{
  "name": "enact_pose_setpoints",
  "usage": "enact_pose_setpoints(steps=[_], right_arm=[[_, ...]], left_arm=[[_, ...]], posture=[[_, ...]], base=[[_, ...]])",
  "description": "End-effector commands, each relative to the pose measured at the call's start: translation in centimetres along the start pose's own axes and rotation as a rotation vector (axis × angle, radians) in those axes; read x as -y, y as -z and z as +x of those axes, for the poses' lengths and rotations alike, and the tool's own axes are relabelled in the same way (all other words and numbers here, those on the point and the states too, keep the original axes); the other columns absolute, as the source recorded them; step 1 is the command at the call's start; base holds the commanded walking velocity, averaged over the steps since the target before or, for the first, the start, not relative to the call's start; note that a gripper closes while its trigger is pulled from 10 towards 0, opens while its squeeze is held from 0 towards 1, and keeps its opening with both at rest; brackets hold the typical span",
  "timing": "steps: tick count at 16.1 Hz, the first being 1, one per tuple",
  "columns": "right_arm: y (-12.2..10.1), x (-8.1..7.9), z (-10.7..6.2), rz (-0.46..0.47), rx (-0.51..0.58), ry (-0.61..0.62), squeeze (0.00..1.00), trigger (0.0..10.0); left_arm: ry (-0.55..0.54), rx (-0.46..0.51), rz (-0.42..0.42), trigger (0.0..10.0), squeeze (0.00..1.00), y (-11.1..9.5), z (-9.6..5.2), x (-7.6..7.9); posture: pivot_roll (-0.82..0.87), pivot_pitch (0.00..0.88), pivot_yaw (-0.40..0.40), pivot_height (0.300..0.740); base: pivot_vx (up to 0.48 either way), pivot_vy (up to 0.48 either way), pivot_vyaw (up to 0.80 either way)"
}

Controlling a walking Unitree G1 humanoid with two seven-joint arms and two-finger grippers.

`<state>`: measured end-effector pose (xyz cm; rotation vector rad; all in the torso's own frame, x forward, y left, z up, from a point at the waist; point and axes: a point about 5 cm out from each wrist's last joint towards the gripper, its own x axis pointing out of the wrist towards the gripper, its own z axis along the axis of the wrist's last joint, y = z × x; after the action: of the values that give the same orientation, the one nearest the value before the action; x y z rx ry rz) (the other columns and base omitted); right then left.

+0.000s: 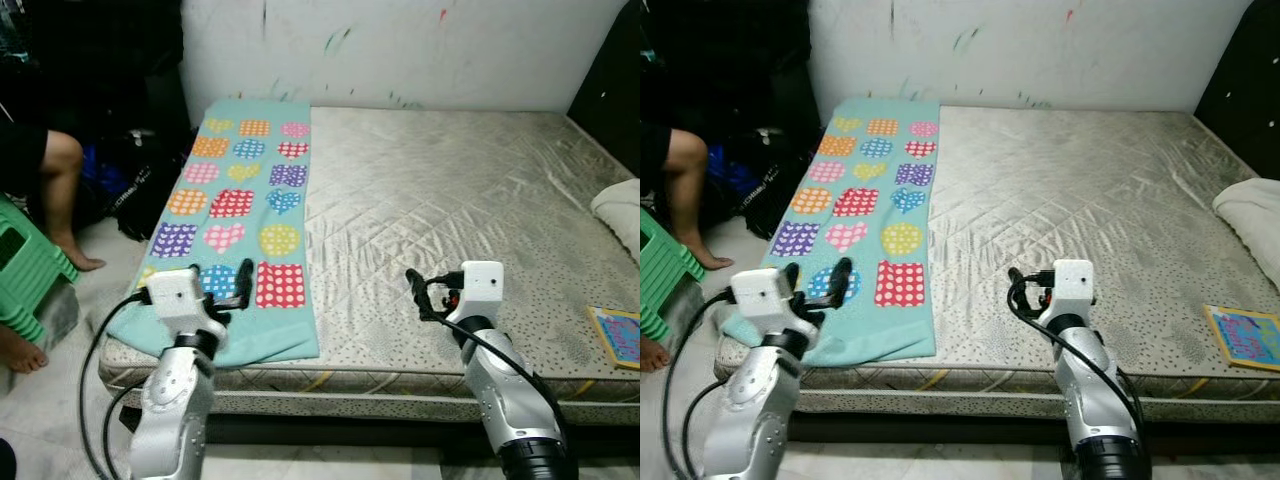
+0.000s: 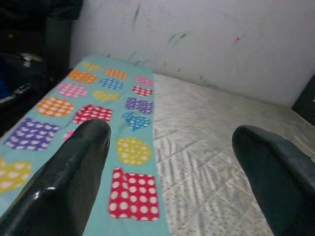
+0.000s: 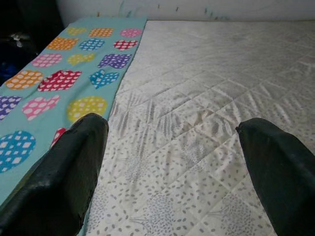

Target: Clean up the room

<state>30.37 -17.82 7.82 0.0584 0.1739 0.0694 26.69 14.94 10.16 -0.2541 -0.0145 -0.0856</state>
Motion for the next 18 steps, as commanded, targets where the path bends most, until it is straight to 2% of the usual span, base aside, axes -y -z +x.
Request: enact_pose_setpoints(steps=[1,18], right_arm=[[-0.44,0.0,0.06,-0.005,0.014,-0.003,0.0,10.0],[-0.42,-0.05,0.04,-0.005,0.013,-0.004,0.0,10.0]], left_arm=[[0.016,0.017,0.001,10.0,0.0,-0.41,-0.01,0.11],[0.021,0.014,0.005,10.0,0.0,-0.4,-0.04,0.11]], posture=[[-0.09,0.0,-0.011,0.74],[-0.09,0.0,-0.009,0.74]], base=[[0.368,0.0,0.0],[0.394,0.0,0.0]])
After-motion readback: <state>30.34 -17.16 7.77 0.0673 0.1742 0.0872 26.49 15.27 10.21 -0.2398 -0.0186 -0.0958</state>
